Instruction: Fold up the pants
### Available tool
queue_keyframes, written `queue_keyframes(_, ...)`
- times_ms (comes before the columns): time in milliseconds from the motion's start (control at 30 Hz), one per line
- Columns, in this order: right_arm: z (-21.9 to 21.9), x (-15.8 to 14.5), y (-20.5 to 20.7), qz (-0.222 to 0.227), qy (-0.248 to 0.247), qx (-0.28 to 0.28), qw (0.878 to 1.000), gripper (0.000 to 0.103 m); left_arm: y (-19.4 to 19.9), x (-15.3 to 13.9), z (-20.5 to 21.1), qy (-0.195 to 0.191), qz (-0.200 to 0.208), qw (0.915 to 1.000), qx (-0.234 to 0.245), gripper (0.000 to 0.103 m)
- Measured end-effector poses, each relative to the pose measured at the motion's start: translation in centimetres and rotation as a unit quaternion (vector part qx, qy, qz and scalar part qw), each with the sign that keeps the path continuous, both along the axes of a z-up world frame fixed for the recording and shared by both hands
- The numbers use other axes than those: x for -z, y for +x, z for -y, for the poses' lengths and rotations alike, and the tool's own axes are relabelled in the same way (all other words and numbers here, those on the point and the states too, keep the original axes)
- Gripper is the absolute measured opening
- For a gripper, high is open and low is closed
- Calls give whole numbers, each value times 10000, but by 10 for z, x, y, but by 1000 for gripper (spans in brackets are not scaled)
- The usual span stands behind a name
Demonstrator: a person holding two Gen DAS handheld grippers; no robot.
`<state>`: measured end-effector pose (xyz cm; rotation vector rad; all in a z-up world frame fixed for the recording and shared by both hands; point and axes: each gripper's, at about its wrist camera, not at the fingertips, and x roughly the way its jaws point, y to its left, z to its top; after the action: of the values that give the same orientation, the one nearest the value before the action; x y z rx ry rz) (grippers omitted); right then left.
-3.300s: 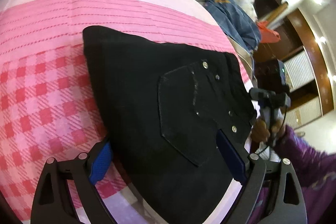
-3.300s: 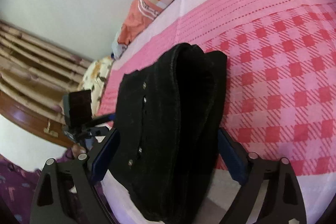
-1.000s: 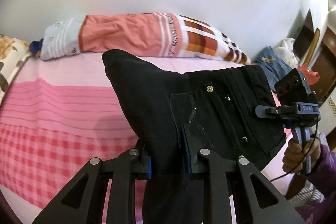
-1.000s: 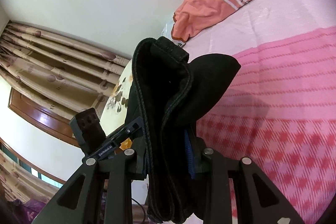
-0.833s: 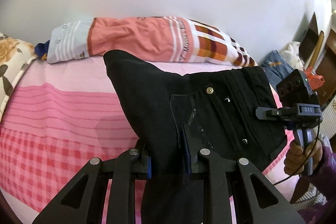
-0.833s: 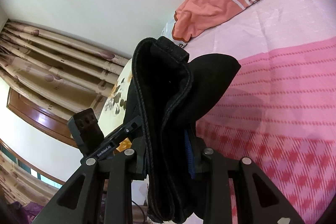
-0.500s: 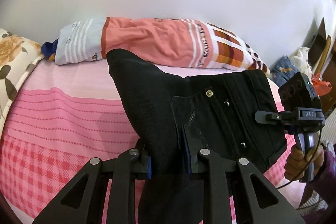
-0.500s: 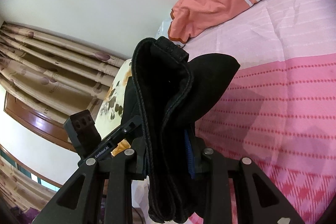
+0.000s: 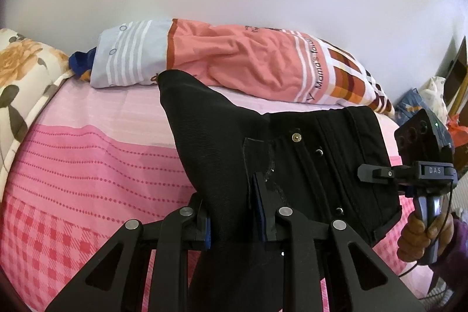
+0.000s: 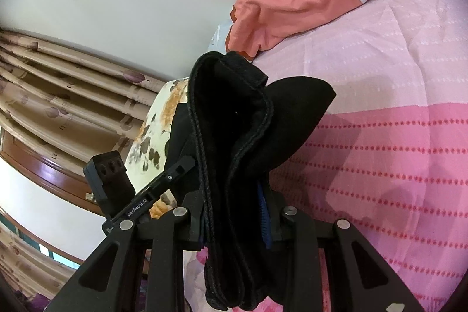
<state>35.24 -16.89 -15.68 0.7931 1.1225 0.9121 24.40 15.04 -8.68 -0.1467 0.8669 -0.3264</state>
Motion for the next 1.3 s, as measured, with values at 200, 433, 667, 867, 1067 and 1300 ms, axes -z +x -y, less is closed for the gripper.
queue_keyframes(200, -3, 14, 9, -12, -300, 49, 9995, 27, 8, 18, -8, 70, -119, 9998, -148, 23)
queue_keyframes(433, 1, 14, 2, 237, -1417, 572, 9880, 42, 7, 33, -8, 526, -85, 9972, -524, 40)
queue_keyframes(667, 7, -66, -52, 1629, -1945, 1293, 9586, 83, -25, 9, 2, 1071, 585, 9864, -1101, 89)
queue_keyframes(867, -6, -102, -104, 2107, -2263, 1395, 9407, 97, -56, -34, 24, 1061, 1084, 9821, -1115, 101)
queue_keyframes(1067, 1, -121, -145, 2211, -2415, 1653, 9303, 98, -92, -74, 49, 1098, 1458, 9751, -1260, 103)
queue_keyframes(1300, 12, -159, -174, 2616, -2422, 1823, 9163, 101, -144, -123, 72, 1484, 2142, 9520, -1603, 103)
